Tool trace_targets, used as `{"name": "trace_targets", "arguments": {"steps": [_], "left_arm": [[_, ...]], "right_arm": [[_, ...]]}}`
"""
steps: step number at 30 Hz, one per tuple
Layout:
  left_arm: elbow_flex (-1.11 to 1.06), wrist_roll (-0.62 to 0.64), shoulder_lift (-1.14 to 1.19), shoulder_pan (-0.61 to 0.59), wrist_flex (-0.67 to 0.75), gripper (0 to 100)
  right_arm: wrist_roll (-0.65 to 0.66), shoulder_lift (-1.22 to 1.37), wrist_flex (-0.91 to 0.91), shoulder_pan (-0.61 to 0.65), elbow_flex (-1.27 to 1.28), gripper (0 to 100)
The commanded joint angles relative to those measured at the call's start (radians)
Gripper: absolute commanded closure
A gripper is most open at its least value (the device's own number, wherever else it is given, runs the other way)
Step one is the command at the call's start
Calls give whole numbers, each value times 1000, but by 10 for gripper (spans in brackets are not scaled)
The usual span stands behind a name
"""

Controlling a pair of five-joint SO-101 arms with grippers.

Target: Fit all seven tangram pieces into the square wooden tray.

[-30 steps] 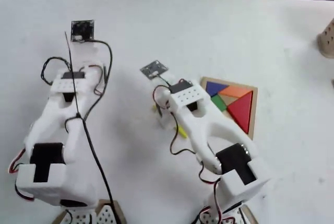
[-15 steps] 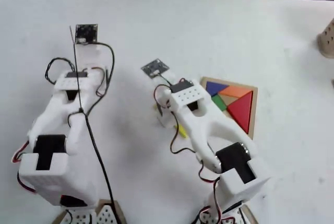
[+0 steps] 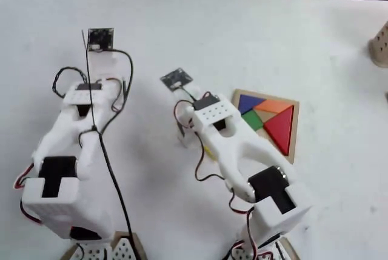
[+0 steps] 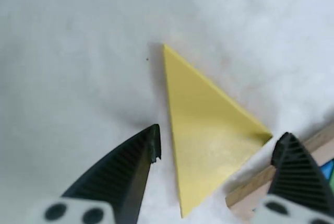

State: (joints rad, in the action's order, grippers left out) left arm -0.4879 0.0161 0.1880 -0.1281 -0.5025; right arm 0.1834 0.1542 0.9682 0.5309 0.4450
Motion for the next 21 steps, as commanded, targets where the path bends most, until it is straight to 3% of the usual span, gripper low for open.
{"name": "trace_targets", "arguments": {"steps": [1,5,11,21], "left_arm": [[52,-11,-8,5,20,976],[52,-11,-8,5,20,976],[52,-11,-8,5,20,976],[52,-11,-8,5,18,976]], "right_arm": [[-15,-5,-18,-13,-35,673],[-15,41,2,-30,-81,681],[-6,186,153,-30,-264,803],[20,220,186,-35,-307,748]]}}
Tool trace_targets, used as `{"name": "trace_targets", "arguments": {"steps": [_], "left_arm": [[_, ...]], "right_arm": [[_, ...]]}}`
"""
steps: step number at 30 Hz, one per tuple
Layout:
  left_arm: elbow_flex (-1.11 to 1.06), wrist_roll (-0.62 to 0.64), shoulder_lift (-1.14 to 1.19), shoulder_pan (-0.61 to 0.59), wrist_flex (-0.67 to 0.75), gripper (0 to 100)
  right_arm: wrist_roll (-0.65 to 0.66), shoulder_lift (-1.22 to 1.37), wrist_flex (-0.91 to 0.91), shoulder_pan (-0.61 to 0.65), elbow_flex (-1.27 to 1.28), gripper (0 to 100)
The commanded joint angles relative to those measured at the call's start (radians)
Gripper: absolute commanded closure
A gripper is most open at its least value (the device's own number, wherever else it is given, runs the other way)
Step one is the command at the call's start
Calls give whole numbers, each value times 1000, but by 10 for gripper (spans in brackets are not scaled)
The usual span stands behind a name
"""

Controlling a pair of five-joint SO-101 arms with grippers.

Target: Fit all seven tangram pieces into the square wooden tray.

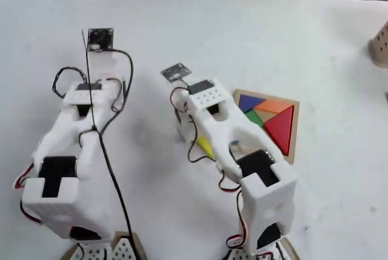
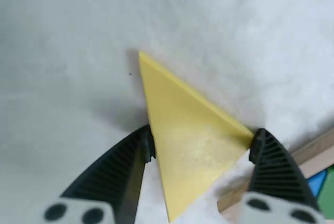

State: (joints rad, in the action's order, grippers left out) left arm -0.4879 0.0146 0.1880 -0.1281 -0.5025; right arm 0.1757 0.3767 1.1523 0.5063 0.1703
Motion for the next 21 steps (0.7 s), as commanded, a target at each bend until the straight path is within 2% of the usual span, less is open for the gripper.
{"name": "trace_targets", "arguments": {"steps": [1,8,16,21], "left_arm": [[52,-9,-8,7,18,976],[52,-9,-8,10,18,976],[52,-9,-8,10,20,976],[52,-9,-8,8,21,976]], "right_arm": [[28,-2,4,-12,-32,750],[26,-2,-1,-18,-34,923],[26,-21,-7,-33,-34,929],[-3,-113,-79,-58,57,929]]}}
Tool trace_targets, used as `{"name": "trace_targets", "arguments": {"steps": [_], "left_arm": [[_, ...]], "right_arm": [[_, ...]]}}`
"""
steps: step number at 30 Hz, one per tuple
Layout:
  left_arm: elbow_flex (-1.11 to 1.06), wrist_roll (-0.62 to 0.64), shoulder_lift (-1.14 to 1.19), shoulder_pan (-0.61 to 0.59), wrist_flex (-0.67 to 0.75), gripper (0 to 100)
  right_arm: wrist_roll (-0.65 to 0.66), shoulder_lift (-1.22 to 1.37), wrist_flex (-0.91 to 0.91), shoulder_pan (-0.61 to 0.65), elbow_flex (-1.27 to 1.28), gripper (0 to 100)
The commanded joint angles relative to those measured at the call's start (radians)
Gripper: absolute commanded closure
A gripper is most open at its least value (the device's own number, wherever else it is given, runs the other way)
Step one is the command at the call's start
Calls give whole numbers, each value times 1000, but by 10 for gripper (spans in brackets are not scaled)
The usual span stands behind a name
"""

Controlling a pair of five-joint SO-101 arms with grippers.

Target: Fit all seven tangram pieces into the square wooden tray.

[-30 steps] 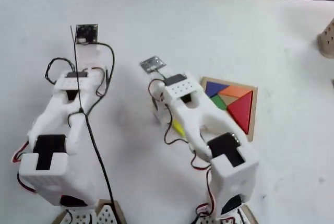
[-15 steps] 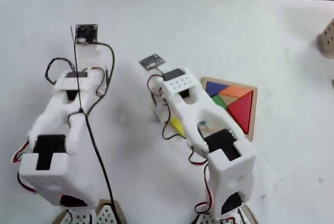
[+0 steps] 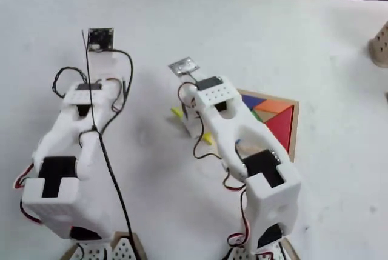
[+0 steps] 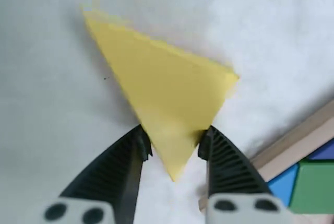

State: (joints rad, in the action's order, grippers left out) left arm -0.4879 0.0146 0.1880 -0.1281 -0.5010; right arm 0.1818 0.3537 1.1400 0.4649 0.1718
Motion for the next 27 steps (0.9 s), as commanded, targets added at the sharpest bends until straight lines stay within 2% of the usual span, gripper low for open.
{"name": "trace_targets", "arguments": {"steps": [1,8,12,16,18,24,27], "left_arm": [[52,-9,-8,7,20,976],[52,-9,-8,7,18,976],[52,-9,-8,5,17,976],[52,-9,-8,5,17,976],[52,-9,-8,7,17,976],[52,-9,-8,7,17,976],[52,-9,-8,7,17,976]], "right_arm": [[-12,-116,-82,-13,89,929],[-17,-283,-208,-2,275,929],[-72,-320,-248,-31,307,927],[-48,-320,-268,-30,307,922],[-49,-329,-266,-19,305,889],[-54,-328,-266,41,305,685],[-57,-325,-303,77,302,670]]}}
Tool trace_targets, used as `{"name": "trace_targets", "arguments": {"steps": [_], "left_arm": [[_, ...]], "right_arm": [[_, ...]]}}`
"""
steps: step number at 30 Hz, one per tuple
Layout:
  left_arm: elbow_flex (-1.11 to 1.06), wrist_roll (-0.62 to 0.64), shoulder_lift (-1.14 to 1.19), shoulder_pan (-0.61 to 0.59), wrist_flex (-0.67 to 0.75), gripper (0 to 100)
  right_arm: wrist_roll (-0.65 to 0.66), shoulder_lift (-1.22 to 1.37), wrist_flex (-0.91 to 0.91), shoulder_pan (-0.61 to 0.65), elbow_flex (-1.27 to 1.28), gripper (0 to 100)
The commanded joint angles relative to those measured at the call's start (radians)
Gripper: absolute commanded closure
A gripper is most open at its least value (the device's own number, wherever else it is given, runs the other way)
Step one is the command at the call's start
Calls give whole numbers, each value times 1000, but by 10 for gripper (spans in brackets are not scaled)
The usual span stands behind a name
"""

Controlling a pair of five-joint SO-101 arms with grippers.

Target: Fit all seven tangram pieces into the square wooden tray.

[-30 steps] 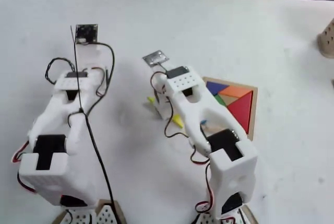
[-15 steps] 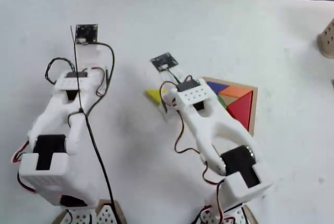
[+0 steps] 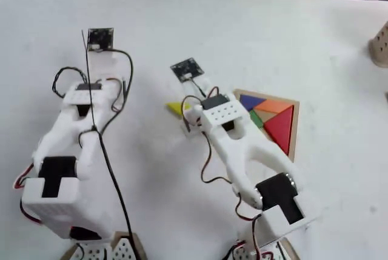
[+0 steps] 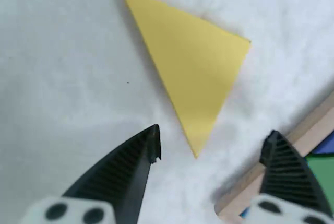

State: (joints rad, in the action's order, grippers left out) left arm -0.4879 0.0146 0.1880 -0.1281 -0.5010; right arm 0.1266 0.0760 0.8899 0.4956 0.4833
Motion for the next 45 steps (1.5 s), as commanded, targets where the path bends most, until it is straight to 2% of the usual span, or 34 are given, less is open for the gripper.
{"name": "trace_targets", "arguments": {"steps": [1,6,13,19,29,32,38,45], "left_arm": [[52,-9,-8,5,17,976],[52,-9,-10,5,17,976],[52,-9,-10,5,15,976],[52,-9,-10,5,15,976],[52,-9,-10,5,15,976],[51,-9,-10,5,15,976],[51,-9,-10,5,15,976],[51,-9,-10,5,14,976]], "right_arm": [[-3,-48,-74,56,-9,672],[-69,-54,-147,22,-12,693],[-66,-44,-90,-56,-89,692],[23,54,-88,-41,-130,691],[100,288,88,-21,-390,691],[103,323,119,-15,-433,691],[236,346,186,39,-454,691],[273,349,232,41,-454,692]]}}
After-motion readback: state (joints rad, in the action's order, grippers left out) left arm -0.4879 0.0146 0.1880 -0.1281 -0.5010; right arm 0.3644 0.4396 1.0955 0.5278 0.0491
